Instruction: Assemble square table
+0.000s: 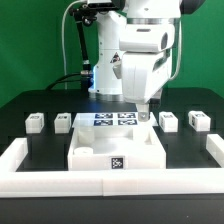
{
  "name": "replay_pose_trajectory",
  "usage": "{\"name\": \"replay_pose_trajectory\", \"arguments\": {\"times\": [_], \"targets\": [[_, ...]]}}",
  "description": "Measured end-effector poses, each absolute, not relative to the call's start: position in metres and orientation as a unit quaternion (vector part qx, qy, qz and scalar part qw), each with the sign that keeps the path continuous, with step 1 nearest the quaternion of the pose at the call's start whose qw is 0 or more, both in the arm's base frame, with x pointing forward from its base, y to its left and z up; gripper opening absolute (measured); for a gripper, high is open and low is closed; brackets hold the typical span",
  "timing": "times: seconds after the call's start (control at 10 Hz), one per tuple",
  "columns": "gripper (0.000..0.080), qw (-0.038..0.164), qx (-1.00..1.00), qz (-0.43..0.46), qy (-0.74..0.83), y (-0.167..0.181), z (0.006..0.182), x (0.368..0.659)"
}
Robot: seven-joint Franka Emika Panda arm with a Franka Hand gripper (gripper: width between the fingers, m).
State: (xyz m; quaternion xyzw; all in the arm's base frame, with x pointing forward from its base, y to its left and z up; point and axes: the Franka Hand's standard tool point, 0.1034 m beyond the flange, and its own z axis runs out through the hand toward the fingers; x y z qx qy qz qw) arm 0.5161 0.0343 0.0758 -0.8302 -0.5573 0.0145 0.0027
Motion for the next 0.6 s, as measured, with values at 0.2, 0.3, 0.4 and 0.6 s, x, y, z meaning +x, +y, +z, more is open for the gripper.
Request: {"name": "replay_pose_trajectory", "arguments": {"times": [0.2, 0.3, 0.4, 0.6], "targets": [[0.0650, 0.003, -0.830, 0.015, -0.557, 0.034, 0.075, 0.516], [0.0650, 0.003, -0.826, 0.015, -0.563, 0.032, 0.075, 0.515], [0.0650, -0.002, -0.785, 0.003, -0.620, 0.024, 0.071, 0.513], [0.0650, 0.003, -0.764, 0.010, -0.645, 0.012, 0.066, 0.504]]}}
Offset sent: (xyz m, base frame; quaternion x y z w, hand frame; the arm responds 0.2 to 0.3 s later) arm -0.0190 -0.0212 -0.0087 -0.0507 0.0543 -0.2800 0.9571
